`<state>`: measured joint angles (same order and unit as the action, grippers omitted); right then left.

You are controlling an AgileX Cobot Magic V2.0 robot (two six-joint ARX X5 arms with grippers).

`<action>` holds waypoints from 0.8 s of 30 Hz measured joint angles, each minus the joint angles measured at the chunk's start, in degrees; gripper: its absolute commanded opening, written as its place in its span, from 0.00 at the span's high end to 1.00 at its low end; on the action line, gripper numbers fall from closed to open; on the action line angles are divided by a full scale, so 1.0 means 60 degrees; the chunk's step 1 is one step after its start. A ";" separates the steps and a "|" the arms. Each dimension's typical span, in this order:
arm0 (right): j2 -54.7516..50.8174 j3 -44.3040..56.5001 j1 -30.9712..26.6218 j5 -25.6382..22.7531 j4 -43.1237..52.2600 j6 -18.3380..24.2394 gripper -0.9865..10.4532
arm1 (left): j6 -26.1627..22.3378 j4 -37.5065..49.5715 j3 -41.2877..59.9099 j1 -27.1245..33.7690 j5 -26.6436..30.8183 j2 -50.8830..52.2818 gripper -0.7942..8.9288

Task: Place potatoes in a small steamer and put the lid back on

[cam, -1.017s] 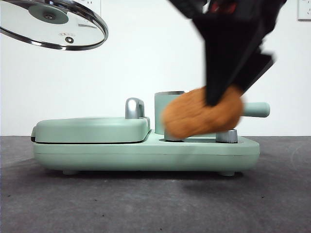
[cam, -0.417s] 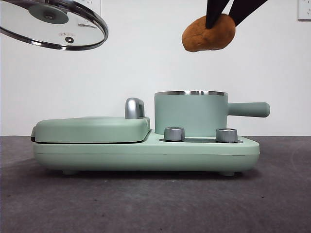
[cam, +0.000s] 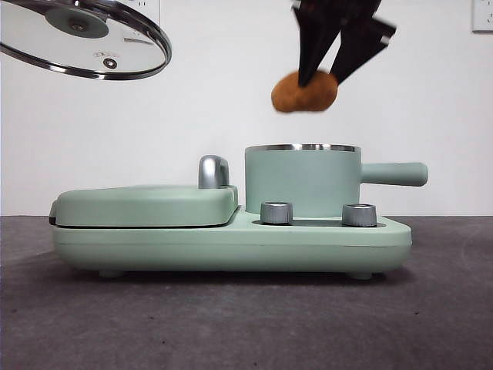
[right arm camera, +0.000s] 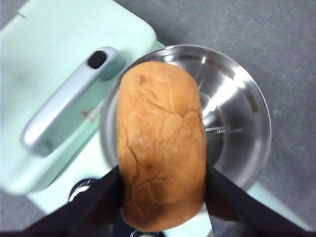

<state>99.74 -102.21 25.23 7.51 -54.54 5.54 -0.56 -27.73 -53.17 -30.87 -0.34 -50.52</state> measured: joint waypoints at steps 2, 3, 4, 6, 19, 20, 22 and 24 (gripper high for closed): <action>0.0430 -0.0047 -0.0040 -0.0004 0.0244 0.0000 0.73 | 0.0000 0.0000 0.0000 0.0000 0.0000 0.0000 0.91; 0.0565 -0.0047 -0.0055 -0.0004 0.0324 -0.0004 0.73 | 0.0000 0.0000 0.0000 0.0000 0.0000 0.0000 0.91; 0.0736 -0.0047 -0.0073 -0.0004 0.0423 0.0000 0.73 | 0.0000 0.0000 0.0000 0.0000 0.0000 0.0000 0.91; 0.1035 -0.0047 -0.0091 -0.0007 0.0572 0.0000 0.73 | 0.0000 0.0000 0.0000 0.0000 0.0000 0.0000 0.91; 0.1894 -0.0047 -0.0098 -0.0259 0.0710 0.0004 0.73 | 0.0004 0.0004 0.0000 0.0000 0.0000 0.0000 0.91; 0.1894 -0.0047 -0.0098 -0.0266 0.0714 0.0004 0.73 | 0.0004 0.0004 0.0000 0.0000 0.0000 0.0000 0.91; 0.1902 -0.0047 -0.0098 -0.0266 0.0718 0.0004 0.73 | 0.0004 0.0004 0.0000 0.0000 0.0000 0.0000 0.91; 0.1960 -0.0047 -0.0102 -0.0266 0.0721 0.0004 0.73 | 0.0004 0.0004 0.0000 0.0000 0.0000 0.0000 0.91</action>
<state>111.50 -102.50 24.62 5.91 -50.22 5.56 -0.54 -27.70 -53.17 -30.87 -0.34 -50.52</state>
